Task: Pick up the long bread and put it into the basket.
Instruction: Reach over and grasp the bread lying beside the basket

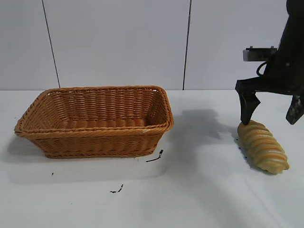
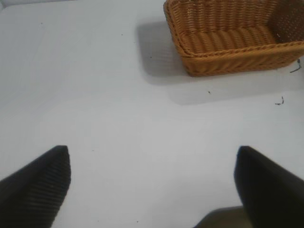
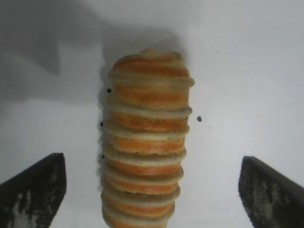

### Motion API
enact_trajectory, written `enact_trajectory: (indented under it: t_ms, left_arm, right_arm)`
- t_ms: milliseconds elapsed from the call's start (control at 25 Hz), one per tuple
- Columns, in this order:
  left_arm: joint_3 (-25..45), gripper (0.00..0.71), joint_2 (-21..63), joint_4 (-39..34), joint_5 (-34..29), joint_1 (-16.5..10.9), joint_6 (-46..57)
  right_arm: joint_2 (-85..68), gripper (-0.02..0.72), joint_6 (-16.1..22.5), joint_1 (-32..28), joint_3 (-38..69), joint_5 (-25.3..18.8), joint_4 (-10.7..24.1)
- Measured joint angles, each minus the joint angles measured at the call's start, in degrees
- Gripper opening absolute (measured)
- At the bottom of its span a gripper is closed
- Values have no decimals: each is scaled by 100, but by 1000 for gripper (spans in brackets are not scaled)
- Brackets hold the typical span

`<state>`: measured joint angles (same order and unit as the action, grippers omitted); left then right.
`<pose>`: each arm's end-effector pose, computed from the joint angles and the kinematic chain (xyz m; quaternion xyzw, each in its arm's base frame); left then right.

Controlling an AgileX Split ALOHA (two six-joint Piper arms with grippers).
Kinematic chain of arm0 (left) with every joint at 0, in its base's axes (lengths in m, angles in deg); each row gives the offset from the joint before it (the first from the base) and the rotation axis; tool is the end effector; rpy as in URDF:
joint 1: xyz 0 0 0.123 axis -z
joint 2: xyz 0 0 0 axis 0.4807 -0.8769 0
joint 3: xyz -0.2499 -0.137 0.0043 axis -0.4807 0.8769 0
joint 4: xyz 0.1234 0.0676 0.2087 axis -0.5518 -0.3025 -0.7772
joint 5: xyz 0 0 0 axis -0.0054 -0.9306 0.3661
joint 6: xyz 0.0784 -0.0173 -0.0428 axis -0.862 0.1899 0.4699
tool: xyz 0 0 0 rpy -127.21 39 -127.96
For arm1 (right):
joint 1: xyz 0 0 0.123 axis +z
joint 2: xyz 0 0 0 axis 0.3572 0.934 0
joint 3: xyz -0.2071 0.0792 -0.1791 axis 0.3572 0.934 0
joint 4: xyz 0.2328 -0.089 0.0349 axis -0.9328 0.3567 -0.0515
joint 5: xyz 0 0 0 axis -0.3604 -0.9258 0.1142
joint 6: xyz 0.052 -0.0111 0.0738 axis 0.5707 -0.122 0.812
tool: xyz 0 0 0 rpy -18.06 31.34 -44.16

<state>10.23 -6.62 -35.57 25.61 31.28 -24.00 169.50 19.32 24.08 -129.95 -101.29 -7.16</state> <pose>-0.0065 0.0002 0.2774 0.0485 0.8522 0.0065 0.5210 0.4053 0.0231 0.1170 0.0073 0.9994 0.0060 0.0342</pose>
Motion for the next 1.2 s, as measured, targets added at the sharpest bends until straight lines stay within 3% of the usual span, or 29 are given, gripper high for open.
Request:
enact_trajectory:
  t_ms: [240, 360, 480, 640, 720, 1200]
  left_arm:
    - [0, 696, 0, 0, 0, 0, 0]
    - [0, 696, 0, 0, 0, 0, 0]
    - [0, 696, 0, 0, 0, 0, 0]
    - [0, 696, 0, 0, 0, 0, 0]
    - [0, 696, 0, 0, 0, 0, 0]
    - [0, 696, 0, 0, 0, 0, 0]
  right_arm:
    - [56, 678, -17, 0, -1, 173, -6]
    - [56, 625, -22, 0, -1, 173, -6]
    - [56, 496, -26, 0, -1, 173, -37]
    - [56, 231, -37, 0, -1, 156, -37]
    - [56, 143, -37, 0, -6, 156, -44]
    - [-657, 127, -84, 0, -6, -103, 12]
